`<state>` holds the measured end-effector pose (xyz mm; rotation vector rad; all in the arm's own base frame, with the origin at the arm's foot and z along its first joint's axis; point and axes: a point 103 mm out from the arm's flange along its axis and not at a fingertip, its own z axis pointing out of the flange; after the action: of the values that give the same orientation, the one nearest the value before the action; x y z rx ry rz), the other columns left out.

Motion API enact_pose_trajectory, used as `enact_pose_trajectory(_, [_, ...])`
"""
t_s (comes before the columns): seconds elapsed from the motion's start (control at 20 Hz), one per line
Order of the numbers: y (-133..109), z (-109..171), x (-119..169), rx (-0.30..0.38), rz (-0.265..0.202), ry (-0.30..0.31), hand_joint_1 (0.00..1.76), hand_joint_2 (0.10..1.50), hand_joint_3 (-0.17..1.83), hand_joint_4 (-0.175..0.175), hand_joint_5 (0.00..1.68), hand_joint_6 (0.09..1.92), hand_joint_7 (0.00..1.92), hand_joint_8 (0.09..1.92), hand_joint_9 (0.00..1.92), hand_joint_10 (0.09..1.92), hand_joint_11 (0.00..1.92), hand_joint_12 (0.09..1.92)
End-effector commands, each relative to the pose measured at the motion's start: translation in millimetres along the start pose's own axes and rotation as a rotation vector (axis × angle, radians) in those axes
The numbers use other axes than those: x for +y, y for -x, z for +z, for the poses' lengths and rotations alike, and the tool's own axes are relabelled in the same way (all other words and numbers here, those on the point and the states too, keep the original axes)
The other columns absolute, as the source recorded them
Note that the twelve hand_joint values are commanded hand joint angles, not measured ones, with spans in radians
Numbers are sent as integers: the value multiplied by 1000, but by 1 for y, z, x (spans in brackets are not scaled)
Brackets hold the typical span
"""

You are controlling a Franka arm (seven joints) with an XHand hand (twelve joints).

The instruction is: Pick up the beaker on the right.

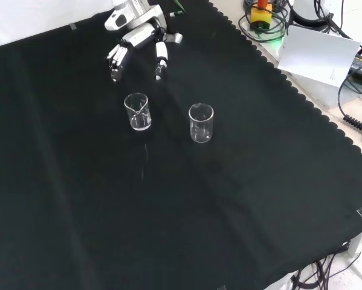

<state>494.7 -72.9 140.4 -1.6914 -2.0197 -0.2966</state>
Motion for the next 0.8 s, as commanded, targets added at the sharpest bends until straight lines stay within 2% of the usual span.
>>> enact_pose_trajectory(0.05, [6, 25, 10, 70, -53, 31, 813, 580, 523, -67, 483, 87, 323, 766, 510, 710, 144, 1407])
enact_pose_trajectory(0.15, [5, 30, 13, 71, -62, 38, 819, 575, 523, -67, 484, 87, 326, 766, 518, 709, 144, 1407])
enact_pose_trajectory(0.3, [8, 38, 18, 111, -61, 45, 829, 570, 525, -67, 484, 87, 329, 766, 527, 706, 145, 1407])
enact_pose_trajectory(0.8, [21, 51, 28, 137, -74, 20, 834, 565, 532, -67, 484, 87, 331, 763, 534, 694, 146, 1406])
